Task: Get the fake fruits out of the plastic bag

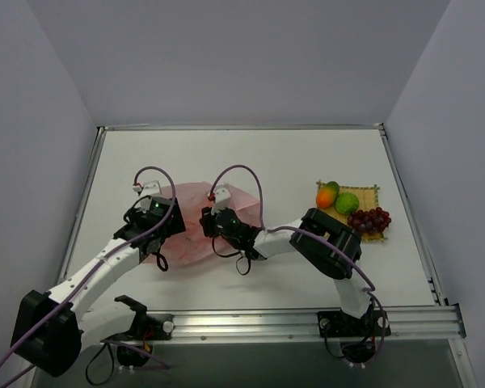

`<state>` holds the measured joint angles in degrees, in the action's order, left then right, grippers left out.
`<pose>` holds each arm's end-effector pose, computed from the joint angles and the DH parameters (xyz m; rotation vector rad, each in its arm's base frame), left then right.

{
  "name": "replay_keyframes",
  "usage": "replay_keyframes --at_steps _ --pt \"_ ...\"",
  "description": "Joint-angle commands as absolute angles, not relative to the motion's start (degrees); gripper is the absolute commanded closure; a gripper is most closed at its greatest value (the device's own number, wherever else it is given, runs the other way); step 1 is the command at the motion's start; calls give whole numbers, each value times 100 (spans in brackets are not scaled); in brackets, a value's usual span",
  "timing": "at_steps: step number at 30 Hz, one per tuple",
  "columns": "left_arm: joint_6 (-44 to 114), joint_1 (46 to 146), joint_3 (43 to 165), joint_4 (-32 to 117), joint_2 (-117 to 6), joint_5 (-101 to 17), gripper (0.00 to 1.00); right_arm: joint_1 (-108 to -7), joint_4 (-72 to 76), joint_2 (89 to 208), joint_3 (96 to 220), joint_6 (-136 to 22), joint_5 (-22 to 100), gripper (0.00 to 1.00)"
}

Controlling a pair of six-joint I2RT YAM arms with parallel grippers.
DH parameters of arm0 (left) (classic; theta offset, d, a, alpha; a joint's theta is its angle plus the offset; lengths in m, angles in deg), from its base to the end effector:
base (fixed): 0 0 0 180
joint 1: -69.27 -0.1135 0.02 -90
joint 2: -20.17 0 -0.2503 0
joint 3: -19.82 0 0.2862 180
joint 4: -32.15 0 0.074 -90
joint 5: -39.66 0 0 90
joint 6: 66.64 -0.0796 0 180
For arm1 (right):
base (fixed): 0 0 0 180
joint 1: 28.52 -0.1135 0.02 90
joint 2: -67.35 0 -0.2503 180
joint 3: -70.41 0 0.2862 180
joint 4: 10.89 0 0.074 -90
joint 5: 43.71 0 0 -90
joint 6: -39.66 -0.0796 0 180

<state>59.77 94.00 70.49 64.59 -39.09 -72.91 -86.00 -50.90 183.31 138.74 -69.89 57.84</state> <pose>0.2728 -0.0920 0.1891 -0.4258 2.1842 -0.1325 0.2678 0.3903 0.1069 -0.4259 1.7199 0.8221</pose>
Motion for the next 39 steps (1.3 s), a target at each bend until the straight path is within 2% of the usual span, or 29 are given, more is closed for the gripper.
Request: replay_keyframes --at_steps 1,3,5,6,7,8,9,14,19,21,25,28,29,32,33,34,36,39 --pt "6063 9397 6963 5588 -4073 -7091 13 -8662 -5363 17985 13806 -7037 5912 70" --pt "6037 9388 6962 5524 -4214 -7143 16 -8679 -5398 17985 13753 -7029 5938 71" --pt "6063 9379 6989 5681 -4337 -7414 32 -8679 -5442 17924 13622 -7037 6052 71" --pt "6159 9379 6937 5734 -4337 -7512 59 -8671 -5486 17898 13560 -7098 6105 72" --pt "6212 9371 6875 5796 -4311 -7600 78 -8662 -5503 17819 13499 -7125 6218 72" --pt "6273 9370 6796 5814 -4224 -7679 92 -8627 -5512 17783 13437 -7143 6289 73" --pt "6413 9344 6717 5840 -4171 -7793 97 -8609 -5512 17739 13298 -7230 6351 74" --pt "6940 9318 6050 5691 -3600 -7522 98 -8600 -5038 17388 13077 -7415 7342 77" --pt "7012 9318 5627 5454 -3038 -7399 98 -8679 -4959 16722 12804 -7319 7538 77" --pt "7004 9318 5557 5157 -3045 -7198 98 -8706 -4837 16518 12795 -7275 7747 77" --pt "6968 9379 5574 4119 -3606 -6013 98 -8706 -4572 15817 12576 -7319 8398 77" --pt "7039 9712 5837 3827 -3897 -5965 98 -8715 -4344 15377 12523 -7223 8400 75" --pt "7056 9826 5933 3897 -3898 -6122 98 -8715 -4222 15314 12566 -7083 8234 73" --pt "7213 10170 5978 4204 -3513 -6439 98 -8750 -4282 15348 12689 -6810 7136 57" --pt "7293 10196 5909 4406 -3355 -6519 98 -8776 -4343 15427 12725 -6722 6916 47" --pt "7398 10205 5760 4608 -3022 -6632 98 -8785 -4474 15654 12742 -6704 6705 42" --pt "7688 10188 5584 4986 -2739 -6939 98 -8802 -4826 16092 12882 -6703 6151 35" --pt "7821 10153 5372 5050 -2658 -6889 98 -8794 -5126 16734 13232 -6747 6105 34"
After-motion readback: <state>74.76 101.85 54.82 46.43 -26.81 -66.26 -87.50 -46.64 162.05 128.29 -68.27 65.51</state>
